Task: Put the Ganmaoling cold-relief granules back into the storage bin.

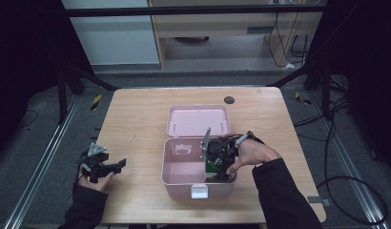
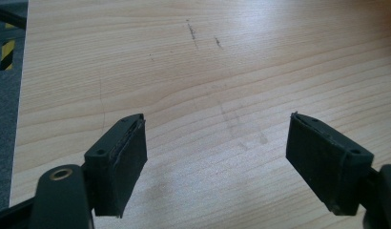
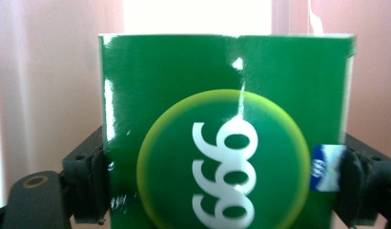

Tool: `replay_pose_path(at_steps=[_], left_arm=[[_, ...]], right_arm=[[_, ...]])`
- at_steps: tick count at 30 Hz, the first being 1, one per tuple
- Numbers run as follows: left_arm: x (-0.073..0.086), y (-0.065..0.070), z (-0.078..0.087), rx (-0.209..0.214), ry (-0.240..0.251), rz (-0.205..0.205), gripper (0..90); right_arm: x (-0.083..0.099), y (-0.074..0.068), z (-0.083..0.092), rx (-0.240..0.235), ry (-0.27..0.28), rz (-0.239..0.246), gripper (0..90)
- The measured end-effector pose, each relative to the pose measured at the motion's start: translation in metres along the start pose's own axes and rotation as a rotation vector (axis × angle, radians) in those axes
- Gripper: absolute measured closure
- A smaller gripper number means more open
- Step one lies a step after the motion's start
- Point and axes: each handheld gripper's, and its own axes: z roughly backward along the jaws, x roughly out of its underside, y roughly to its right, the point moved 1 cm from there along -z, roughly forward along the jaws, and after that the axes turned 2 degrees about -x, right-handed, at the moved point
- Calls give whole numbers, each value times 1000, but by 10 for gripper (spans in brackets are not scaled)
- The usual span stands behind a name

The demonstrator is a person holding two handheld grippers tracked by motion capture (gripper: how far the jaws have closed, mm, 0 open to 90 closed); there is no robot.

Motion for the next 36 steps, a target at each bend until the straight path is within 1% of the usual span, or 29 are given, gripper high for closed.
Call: replay_pose_path(at_steps=[1,4,5,7,8,10,12,13,14,15,16,17,21,22,24,25,26,27,28,29,30,31,33,36], left_arm=[[0,0,0,0,0,0,210],[0,-1,0,-1,-2,0,210],[0,0,0,0,-1,1,210],[0,0,0,1,0,0,210],[0,0,0,1,1,0,210],[0,0,0,0,1,1,210],[0,0,0,0,1,0,210],[0,-1,1,-1,0,-1,210],[0,-1,1,-2,-1,-3,211],[0,-1,1,-1,0,-3,211],[0,-1,1,0,2,-2,213],[0,-1,1,0,3,-2,216],[0,0,2,1,3,-4,234],[0,0,2,3,2,-5,239],[0,0,2,2,1,-7,245],[0,1,2,1,1,-7,248],[0,1,2,0,3,-6,249],[0,1,2,1,4,-5,251],[0,1,2,0,4,-6,252],[0,1,2,0,3,-6,253],[0,1,2,-1,2,-8,255],[0,2,2,0,2,-8,256],[0,2,2,-2,0,-8,258],[0,2,1,-2,-3,-9,261]], right_arm=[[0,0,1,-5,7,5,127],[-1,-2,8,1,47,6,123],[-1,-2,10,6,57,9,123],[0,-3,17,18,96,6,123],[1,-4,22,25,108,-2,123],[2,-5,31,44,143,-15,121],[4,-6,41,71,164,-27,122],[5,-6,46,87,175,-36,122],[8,-8,56,114,205,-59,124],[8,-8,56,114,205,-59,124],[11,-9,61,126,221,-73,125],[14,-9,66,148,237,-87,125],[33,-11,80,238,305,-170,125],[39,-11,83,254,329,-191,125],[52,-13,86,277,357,-227,124],[61,-15,87,297,379,-255,124],[66,-15,87,310,388,-275,122],[76,-16,87,332,410,-318,111],[81,-16,86,347,424,-342,101],[91,-17,84,368,450,-383,93],[97,-17,83,375,462,-409,93],[104,-18,80,388,486,-443,91],[119,-19,74,414,533,-509,83],[139,-22,62,454,588,-616,75]])
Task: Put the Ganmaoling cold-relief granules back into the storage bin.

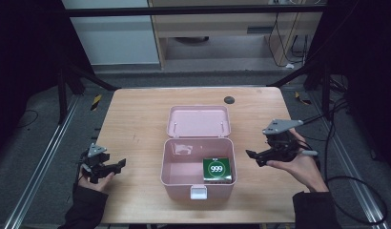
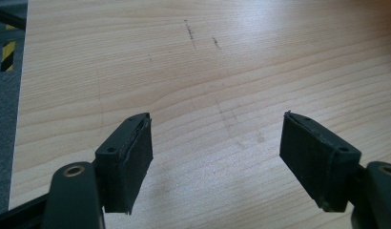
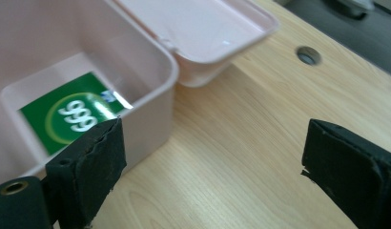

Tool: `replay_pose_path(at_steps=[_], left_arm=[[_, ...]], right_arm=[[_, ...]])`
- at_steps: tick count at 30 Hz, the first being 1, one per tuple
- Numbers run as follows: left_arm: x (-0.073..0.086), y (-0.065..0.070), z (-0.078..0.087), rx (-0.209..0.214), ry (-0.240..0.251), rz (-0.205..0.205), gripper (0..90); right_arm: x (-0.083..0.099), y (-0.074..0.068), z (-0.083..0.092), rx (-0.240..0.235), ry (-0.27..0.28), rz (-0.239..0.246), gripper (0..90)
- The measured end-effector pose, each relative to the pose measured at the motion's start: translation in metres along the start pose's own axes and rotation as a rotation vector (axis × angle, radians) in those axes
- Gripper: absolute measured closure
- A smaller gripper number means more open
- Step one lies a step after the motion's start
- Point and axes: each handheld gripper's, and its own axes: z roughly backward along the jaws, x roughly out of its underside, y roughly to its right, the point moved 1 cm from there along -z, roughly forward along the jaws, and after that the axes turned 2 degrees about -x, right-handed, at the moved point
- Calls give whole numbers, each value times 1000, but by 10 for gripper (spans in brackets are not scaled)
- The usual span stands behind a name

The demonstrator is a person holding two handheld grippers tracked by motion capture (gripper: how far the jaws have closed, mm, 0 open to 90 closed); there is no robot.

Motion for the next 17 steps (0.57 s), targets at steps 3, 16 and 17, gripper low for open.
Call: replay_pose_path(at_steps=[3,16,17], left_arm=[[0,1,0,-2,2,-1,267],[1,0,-2,-15,6,-3,254],[1,0,-3,-17,4,-3,251]], right_arm=[[22,7,-3,46,51,-102,71],[98,33,-30,225,109,-376,74],[103,34,-31,251,110,-387,74]])
